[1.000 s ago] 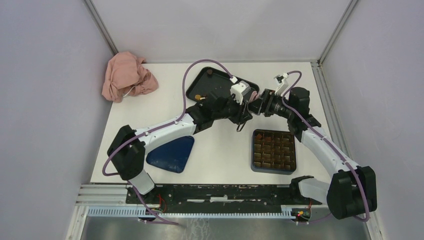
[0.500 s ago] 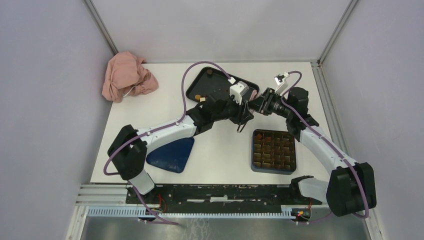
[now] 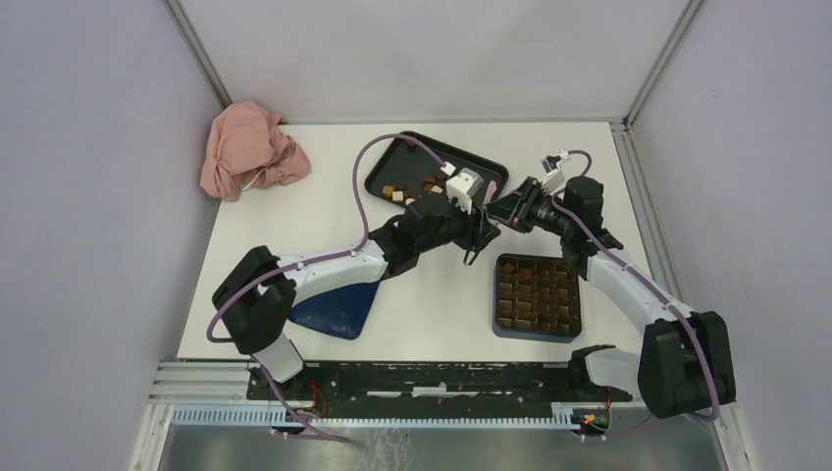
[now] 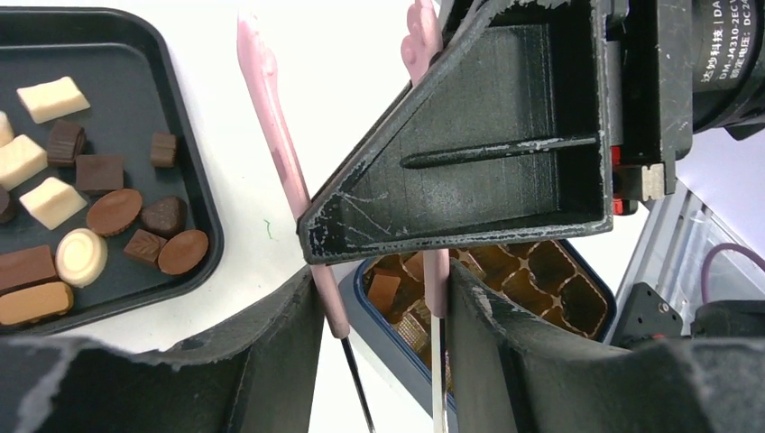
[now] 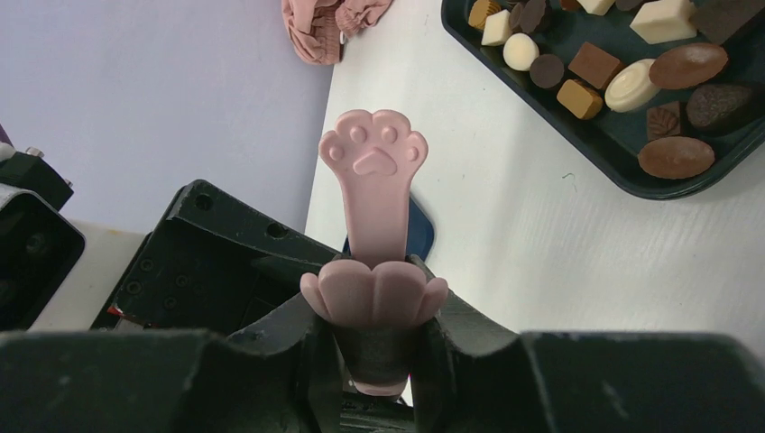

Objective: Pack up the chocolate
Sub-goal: Adjust the clamp.

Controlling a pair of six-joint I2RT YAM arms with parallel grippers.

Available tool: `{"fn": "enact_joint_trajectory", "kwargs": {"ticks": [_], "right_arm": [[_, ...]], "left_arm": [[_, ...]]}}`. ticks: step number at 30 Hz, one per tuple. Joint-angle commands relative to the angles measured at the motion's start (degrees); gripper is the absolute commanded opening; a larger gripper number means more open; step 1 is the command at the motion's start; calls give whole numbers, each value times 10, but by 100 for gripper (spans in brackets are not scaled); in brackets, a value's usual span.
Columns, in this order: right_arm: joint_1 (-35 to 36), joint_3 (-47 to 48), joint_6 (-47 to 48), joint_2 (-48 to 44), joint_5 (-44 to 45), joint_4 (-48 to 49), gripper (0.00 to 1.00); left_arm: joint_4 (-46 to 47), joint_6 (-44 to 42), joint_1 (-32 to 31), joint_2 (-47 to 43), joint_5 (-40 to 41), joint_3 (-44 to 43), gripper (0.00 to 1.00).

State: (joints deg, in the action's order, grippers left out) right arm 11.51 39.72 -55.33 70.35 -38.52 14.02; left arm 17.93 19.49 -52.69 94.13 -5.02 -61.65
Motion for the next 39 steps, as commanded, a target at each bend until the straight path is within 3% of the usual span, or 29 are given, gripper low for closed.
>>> {"fn": "enact_joint_trajectory", "kwargs": {"ticks": [1,10,17,24,34,39], "right_arm": [[3,-15,-46,9,-15,32,18],[0,-51,-107,20,-21,94,18],[-7,-64,-146,24,-34,135,18],[-16,-77,-173,23,-41,160,19],[-18,-81,-182,23,-42,174,19],[-22,-83,-191,23,-44,185,19]], "left_arm": [[72,32,-10,-6,72,1,56],[64,56,-20,3,121,2,57],[93,41,-21,4,84,10,57],[128,41,-21,2,75,34,64],[110,31,-21,5,73,29,64],[107,24,-21,3,75,41,71]]}}
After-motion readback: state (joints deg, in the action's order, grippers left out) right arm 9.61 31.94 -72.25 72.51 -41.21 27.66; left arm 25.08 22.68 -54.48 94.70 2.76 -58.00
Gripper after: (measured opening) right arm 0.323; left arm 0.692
